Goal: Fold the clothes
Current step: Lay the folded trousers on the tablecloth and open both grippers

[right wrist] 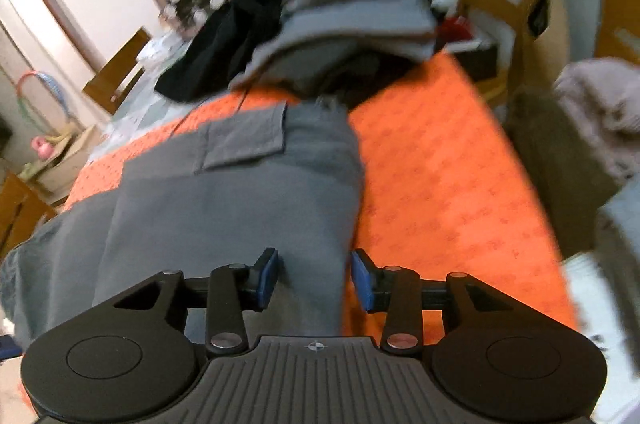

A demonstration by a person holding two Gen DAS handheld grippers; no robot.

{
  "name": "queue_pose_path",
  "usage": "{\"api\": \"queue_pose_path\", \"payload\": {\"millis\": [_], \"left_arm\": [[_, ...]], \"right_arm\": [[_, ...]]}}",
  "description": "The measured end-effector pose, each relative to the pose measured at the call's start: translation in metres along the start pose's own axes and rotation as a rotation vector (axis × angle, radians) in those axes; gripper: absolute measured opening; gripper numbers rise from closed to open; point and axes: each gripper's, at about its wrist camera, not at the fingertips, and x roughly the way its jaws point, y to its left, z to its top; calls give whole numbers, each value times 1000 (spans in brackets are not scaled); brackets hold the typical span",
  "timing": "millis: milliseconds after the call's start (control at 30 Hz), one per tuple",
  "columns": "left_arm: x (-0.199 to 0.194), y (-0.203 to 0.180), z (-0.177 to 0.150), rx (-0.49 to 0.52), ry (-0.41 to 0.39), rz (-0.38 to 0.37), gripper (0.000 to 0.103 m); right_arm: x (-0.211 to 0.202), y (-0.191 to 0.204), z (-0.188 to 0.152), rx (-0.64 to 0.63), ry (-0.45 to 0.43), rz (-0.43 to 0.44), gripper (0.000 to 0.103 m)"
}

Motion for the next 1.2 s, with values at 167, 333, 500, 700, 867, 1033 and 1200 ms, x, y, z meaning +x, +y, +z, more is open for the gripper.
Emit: {"api": "queue_pose_path", "payload": {"millis": [167, 333, 500, 700, 867, 1033, 1200], "left_arm": [[-26, 14, 16, 137, 18, -24, 56], [-46, 34, 37, 310, 54, -83, 57], [-63, 53, 65, 486, 60, -150, 64], [-75, 70, 99, 595, 30, -126, 70], [-68, 82, 125, 613, 35, -93, 72], [-46, 91, 154, 625, 70, -95, 74], [-15, 94, 186, 712, 94, -147, 75]], "right_arm": [[-53, 25, -5, -9, -95, -48, 45], [-100, 71, -22, 20, -167, -120, 49], [-132, 127, -50, 67, -197, -198, 49], [-153, 199, -83, 55, -199, -177, 56], [-153, 250, -105, 37, -194, -100, 56], [-146, 297, -121, 13, -188, -89, 56], [-134, 333, -135, 44, -190, -156, 58]]}}
